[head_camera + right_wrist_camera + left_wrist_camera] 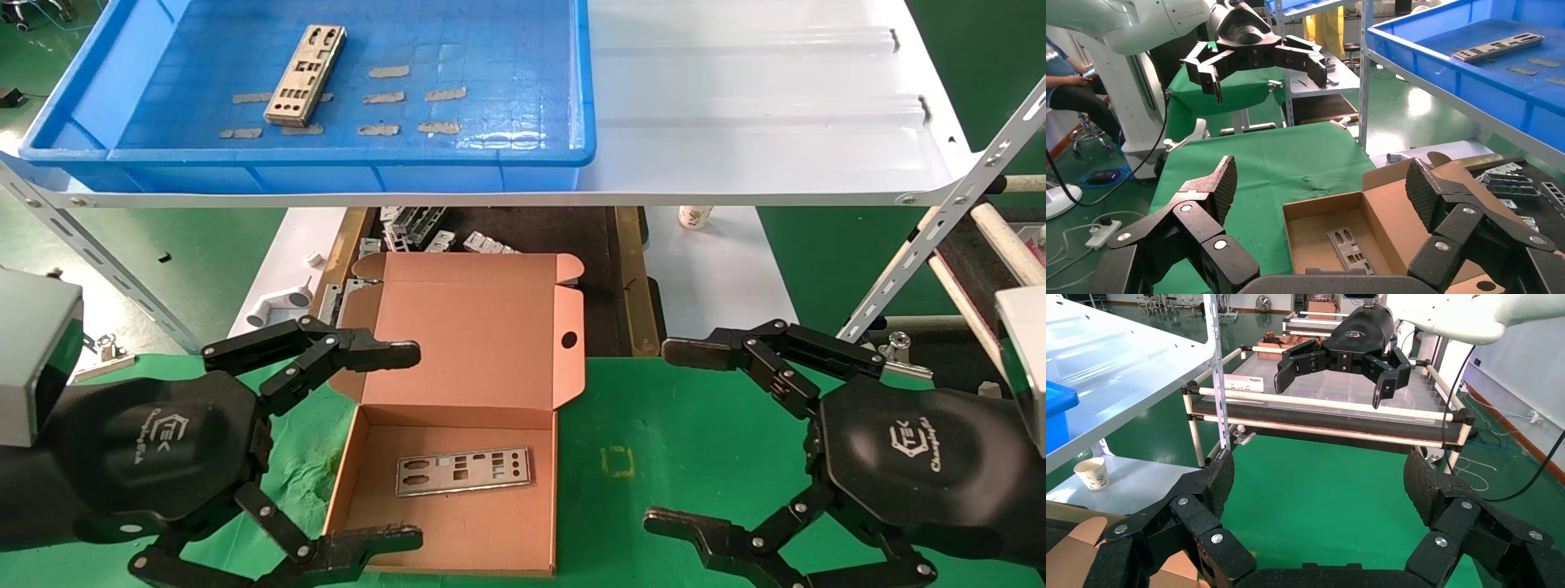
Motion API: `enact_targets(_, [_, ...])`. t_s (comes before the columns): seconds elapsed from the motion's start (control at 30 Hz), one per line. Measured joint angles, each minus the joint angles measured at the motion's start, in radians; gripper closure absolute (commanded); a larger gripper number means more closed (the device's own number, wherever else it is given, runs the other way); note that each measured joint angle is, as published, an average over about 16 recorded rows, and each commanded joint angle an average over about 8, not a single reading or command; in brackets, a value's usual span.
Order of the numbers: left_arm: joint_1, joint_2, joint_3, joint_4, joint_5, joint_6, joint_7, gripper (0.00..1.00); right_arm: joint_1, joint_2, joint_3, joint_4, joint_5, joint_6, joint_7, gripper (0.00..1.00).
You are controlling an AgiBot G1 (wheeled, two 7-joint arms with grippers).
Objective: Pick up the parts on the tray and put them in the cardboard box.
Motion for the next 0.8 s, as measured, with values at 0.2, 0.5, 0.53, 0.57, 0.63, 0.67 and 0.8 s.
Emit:
enact_targets(0.2, [-0.001,0.001,0.001,0.001,0.001,0.0,0.001,0.0,0.0,0.0,0.0,0.0,0.0,0.0,0.0,0.0])
enact_targets(0.5, [-0.001,0.001,0.001,0.002,0.002,0.0,0.001,0.0,0.0,0.0,0.0,0.0,0.0,0.0,0.0,0.0])
enact_targets(0.53, [-0.001,0.001,0.002,0.002,0.002,0.0,0.001,0.0,0.0,0.0,0.0,0.0,0.0,0.0,0.0,0.0])
enact_targets(0.57, [-0.001,0.001,0.002,0.002,0.002,0.0,0.001,0.0,0.0,0.0,0.0,0.0,0.0,0.0,0.0,0.0])
enact_targets(0.63, [-0.002,0.001,0.002,0.003,0.002,0.0,0.001,0.0,0.0,0.0,0.0,0.0,0.0,0.0,0.0,0.0])
enact_targets(0.67, [-0.002,0.001,0.002,0.003,0.002,0.0,0.001,0.0,0.0,0.0,0.0,0.0,0.0,0.0,0.0,0.0])
enact_targets(0.8, [-0.002,0.002,0.002,0.003,0.002,0.0,0.002,0.0,0.0,0.0,0.0,0.0,0.0,0.0,0.0,0.0])
